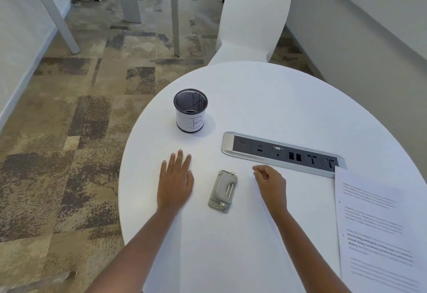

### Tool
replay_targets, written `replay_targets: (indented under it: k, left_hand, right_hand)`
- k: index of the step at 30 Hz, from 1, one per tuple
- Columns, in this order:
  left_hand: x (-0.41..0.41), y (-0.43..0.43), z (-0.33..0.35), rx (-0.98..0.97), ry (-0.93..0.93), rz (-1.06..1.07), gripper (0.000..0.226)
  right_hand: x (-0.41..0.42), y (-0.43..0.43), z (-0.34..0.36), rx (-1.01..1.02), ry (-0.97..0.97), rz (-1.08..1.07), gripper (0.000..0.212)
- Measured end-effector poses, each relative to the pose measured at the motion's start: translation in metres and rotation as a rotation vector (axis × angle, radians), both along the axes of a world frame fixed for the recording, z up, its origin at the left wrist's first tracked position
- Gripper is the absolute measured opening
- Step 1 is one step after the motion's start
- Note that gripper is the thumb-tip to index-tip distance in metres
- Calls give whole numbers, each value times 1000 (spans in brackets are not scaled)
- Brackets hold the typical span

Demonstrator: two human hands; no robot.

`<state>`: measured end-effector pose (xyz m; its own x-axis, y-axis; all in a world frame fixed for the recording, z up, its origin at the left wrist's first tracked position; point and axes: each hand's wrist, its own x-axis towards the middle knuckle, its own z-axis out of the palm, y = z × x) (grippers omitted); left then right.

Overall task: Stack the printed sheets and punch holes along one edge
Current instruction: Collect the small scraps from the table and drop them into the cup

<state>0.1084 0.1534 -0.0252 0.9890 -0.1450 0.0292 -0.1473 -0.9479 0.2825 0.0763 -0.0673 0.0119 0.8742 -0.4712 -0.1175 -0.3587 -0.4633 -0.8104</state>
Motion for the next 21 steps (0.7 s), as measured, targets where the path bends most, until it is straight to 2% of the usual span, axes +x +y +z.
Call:
replay_targets:
  k: [7,15,21]
  left_hand:
    - [-7,-3,2,0,15,14,57]
    - [-23,-6,0,-5,29,35,57]
    - [-30,-8,1,-10,41,39,56]
  right_hand:
    - [-80,-28,-15,-60,105,47,16]
    - [-142,-29,-20,-326,52,265,7]
    - [-153,-21,-22,-386,25,257,7]
